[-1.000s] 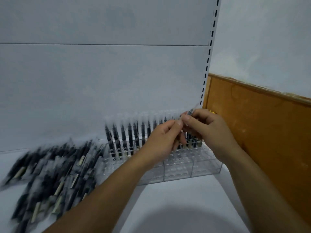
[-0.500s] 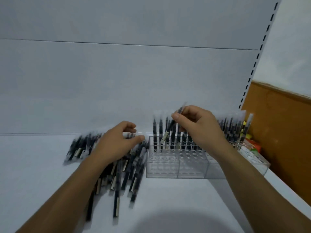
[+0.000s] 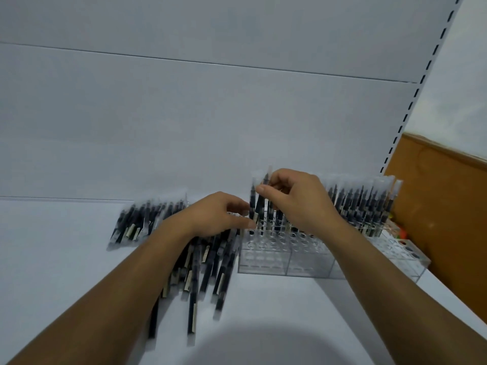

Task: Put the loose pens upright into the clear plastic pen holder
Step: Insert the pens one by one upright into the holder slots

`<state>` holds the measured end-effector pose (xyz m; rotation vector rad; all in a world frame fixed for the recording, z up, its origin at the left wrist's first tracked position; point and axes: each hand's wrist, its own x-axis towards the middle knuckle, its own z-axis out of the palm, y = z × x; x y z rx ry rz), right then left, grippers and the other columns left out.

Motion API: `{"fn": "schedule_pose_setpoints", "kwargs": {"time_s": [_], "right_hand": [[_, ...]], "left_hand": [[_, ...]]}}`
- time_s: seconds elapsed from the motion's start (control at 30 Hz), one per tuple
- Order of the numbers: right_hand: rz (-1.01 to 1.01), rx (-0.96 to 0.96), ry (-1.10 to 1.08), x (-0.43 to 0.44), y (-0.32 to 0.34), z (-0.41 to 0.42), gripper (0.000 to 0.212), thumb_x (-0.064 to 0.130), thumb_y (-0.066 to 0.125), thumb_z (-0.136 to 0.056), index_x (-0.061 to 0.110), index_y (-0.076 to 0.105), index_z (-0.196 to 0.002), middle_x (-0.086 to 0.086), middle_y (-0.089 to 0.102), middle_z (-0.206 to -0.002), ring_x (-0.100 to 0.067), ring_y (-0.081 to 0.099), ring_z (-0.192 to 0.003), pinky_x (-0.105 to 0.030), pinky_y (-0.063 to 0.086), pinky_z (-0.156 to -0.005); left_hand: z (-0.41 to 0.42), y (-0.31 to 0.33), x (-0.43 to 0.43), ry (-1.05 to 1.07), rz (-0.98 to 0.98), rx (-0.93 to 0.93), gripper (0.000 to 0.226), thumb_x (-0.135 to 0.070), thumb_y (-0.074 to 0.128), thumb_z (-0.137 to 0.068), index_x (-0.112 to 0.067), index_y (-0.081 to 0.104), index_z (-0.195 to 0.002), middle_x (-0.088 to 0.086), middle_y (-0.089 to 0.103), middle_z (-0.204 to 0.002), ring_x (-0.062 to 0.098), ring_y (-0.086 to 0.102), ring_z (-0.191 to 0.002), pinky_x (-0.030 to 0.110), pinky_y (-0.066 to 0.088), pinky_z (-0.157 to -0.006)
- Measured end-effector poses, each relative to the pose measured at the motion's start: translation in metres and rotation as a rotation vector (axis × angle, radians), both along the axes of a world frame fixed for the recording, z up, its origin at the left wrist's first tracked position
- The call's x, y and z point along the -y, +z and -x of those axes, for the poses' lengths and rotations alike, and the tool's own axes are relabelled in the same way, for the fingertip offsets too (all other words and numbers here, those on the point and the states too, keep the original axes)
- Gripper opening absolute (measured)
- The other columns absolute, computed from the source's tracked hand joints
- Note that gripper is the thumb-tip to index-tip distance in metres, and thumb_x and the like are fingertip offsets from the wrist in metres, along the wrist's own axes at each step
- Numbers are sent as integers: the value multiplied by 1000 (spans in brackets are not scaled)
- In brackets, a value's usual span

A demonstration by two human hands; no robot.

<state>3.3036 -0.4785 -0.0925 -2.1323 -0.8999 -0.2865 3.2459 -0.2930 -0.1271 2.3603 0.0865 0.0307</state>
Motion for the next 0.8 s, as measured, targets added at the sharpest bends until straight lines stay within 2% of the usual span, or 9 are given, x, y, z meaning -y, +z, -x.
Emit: {"fn": "schedule_pose_setpoints", "kwargs": {"time_s": [0.13, 0.3, 0.4, 0.5, 0.57, 0.8], "right_hand": [[91, 12, -22, 0, -1, -3, 25, 45, 67, -88, 26, 60, -73, 12, 60, -65, -11, 61, -66, -32, 52, -64], [190, 39, -40, -9, -3, -5, 20, 42, 65, -90, 28, 59, -78, 14, 60, -75, -4, 55, -68, -24, 41, -58], [225, 53, -68, -16, 0, -5, 18, 40, 64, -90, 26, 62, -79, 9, 64, -77, -11, 59, -72, -28, 48, -64], [345, 88, -89, -24, -2, -1, 17, 36, 61, -91, 23, 62, -81, 3, 66, -79, -17, 61, -75, -30, 49, -64], [397, 102, -100, -27, -5, 2, 16, 35, 60, -92, 21, 63, -83, 1, 65, -79, -19, 61, -76, -29, 47, -63], [391, 29, -129, -24, -4, 1, 28, 32, 63, -92, 24, 51, -68, 6, 54, -66, -18, 57, -68, -27, 42, -59]], "left_hand": [[-3, -2, 2, 17, -57, 21, 59, -51, 72, -80, -27, 59, -132, -8, 60, -133, 6, 55, -118, 24, 39, -96], [-7, -4, 2, 20, -18, 56, 53, -43, 72, -83, -21, 60, -130, -6, 61, -132, 4, 55, -113, 21, 38, -92], [-8, -3, 1, 11, -24, 47, 51, -42, 73, -83, -20, 62, -128, -7, 64, -128, 6, 58, -112, 21, 41, -93], [-8, -2, 0, -11, -38, 55, 41, -39, 72, -84, -22, 67, -121, -9, 69, -116, 7, 63, -107, 33, 47, -100], [-7, -2, 1, -16, -43, 59, 35, -37, 72, -84, -22, 69, -116, -10, 71, -110, 8, 64, -103, 37, 48, -100], [-6, -1, 0, 7, -24, 61, 45, -40, 76, -80, -26, 68, -121, -11, 69, -118, 6, 62, -110, 26, 45, -97]]}}
